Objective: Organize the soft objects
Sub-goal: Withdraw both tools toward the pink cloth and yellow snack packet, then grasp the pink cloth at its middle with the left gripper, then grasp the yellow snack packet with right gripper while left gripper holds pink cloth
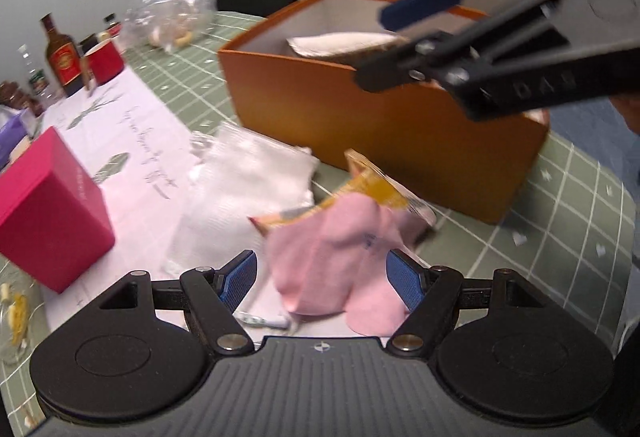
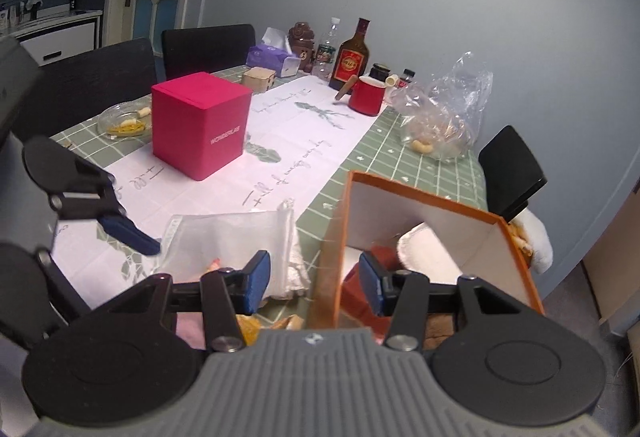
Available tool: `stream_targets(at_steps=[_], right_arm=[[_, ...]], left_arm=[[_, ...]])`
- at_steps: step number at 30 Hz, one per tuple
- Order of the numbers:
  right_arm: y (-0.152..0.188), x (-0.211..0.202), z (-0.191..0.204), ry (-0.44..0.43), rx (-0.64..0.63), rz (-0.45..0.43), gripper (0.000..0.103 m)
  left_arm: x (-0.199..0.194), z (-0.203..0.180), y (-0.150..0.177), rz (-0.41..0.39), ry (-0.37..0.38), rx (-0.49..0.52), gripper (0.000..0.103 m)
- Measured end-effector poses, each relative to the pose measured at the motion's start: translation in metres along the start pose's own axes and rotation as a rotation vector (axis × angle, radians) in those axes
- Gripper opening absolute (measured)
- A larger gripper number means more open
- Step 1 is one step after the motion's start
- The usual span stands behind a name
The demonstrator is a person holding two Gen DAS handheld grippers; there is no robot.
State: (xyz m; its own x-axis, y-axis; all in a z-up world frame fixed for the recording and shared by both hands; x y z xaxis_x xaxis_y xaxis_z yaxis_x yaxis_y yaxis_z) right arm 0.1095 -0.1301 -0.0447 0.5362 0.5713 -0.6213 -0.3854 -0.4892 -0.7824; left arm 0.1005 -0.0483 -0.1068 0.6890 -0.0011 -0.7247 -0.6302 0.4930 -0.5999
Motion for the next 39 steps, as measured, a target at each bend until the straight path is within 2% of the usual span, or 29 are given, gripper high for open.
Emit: stream_targets(at_steps=[5, 10, 15, 16, 17, 19, 21, 22, 23, 27, 29, 31, 39], right_arm=[[0.001, -0.004, 0.0, -0.012, 0.041, -0.03, 0.049], [0.004, -0.003, -0.001, -0.024, 0.072, -0.032, 0.049], [0.009, 0.002, 0.004, -0.039, 0.062, -0.018, 0.049], [0.009, 0.002, 0.005, -0.042, 0.062, -0.02, 0.049], [0.009, 0.003, 0.005, -0.044, 0.062, -0.021, 0.049], [0.009, 0.003, 0.006, -0.047, 0.062, -0.026, 0.049], [0.008, 0.003, 0.006, -0.05, 0.062, -0.028, 0.049], [0.007, 0.003, 0.007, -0.051, 0.061, -0.028, 0.049], [0.008, 0.004, 0.007, -0.053, 0.06, -0.027, 0.049], [0.01, 0.005, 0.009, -0.054, 0.053, -0.018, 0.049], [0.011, 0.006, 0.01, -0.054, 0.051, -0.013, 0.049], [0.013, 0.008, 0.012, -0.055, 0.047, -0.004, 0.049], [0.018, 0.016, 0.022, -0.079, -0.004, 0.036, 0.051]], left_arm=[[0.013, -0.017, 0.014, -0.04, 0.011, 0.03, 0.087], [0.029, -0.026, 0.02, -0.032, 0.052, 0.033, 0.088], [0.035, -0.034, 0.023, -0.041, 0.03, 0.059, 0.094], [0.036, -0.035, 0.023, -0.039, 0.02, 0.062, 0.091], [0.037, -0.035, 0.023, -0.038, 0.006, 0.062, 0.082], [0.036, -0.036, 0.023, -0.039, -0.017, 0.066, 0.075], [0.035, -0.034, 0.024, -0.032, -0.041, 0.071, 0.063], [0.035, -0.032, 0.024, -0.03, -0.051, 0.068, 0.053], [0.034, -0.029, 0.024, -0.027, -0.055, 0.061, 0.044], [0.031, -0.017, 0.027, 0.002, -0.027, 0.016, 0.025], [0.029, -0.014, 0.03, 0.016, -0.021, 0.008, 0.011], [0.027, -0.011, 0.033, 0.027, -0.006, -0.005, 0.006], [0.013, 0.004, 0.037, 0.051, 0.038, -0.062, 0.006]])
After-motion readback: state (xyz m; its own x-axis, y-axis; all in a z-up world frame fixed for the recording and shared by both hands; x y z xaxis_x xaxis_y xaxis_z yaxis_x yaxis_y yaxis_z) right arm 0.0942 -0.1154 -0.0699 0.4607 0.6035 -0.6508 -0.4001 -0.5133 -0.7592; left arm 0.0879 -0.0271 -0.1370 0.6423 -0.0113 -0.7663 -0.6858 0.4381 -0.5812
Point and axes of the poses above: each gripper's, at about its wrist camera, not at the fingertips, and x roughly the way its jaws point, z to its left, y to its underside, the point moved 8 cm from there along x, roughly the way its jaws point, and after that the axes turned 15 degrees about -y, right-handed, at the moved point
